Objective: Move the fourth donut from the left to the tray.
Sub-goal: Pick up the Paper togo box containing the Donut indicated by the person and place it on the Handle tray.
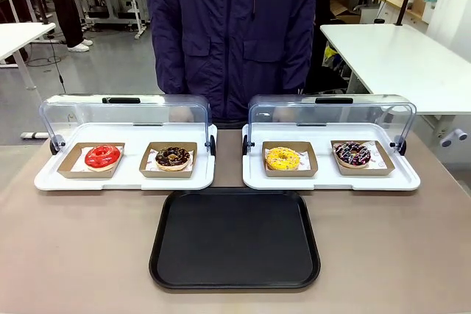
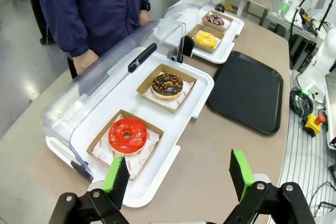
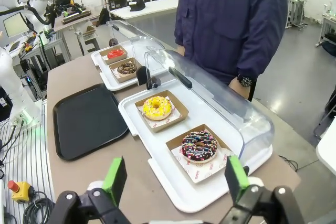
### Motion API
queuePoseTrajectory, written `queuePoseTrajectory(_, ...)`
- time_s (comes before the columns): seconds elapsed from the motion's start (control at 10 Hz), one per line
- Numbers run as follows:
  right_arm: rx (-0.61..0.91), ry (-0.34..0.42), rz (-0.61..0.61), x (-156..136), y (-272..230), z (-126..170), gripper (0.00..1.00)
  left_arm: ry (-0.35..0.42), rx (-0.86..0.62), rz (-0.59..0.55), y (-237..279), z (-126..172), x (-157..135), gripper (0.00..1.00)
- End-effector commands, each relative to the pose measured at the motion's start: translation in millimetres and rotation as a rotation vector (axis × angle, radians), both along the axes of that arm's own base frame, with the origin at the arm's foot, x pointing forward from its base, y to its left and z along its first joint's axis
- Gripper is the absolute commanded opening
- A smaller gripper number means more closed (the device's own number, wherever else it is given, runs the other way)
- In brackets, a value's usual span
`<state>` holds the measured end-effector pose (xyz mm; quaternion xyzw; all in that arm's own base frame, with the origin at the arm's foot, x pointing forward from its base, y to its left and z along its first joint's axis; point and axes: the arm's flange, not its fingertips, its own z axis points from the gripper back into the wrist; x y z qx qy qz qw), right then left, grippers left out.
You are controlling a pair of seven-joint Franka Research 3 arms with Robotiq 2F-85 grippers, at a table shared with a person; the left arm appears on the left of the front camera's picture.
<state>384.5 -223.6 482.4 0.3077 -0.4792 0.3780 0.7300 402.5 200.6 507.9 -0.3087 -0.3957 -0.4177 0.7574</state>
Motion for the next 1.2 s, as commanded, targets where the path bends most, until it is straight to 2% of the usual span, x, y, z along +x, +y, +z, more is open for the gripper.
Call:
queuePoseTrajectory(0.0, 0.022, -0.025, 0.002, 2.8, -0.3, 2.0, 1.00, -0.011, -0.013, -0.011, 0.4, 0.8, -0.3, 1.00)
queuePoseTrajectory(1.1, 0.022, -0.025, 0.002, 2.8, -0.3, 2.0, 1.00, -0.011, -0.013, -0.011, 0.4, 0.8, -0.3, 1.00)
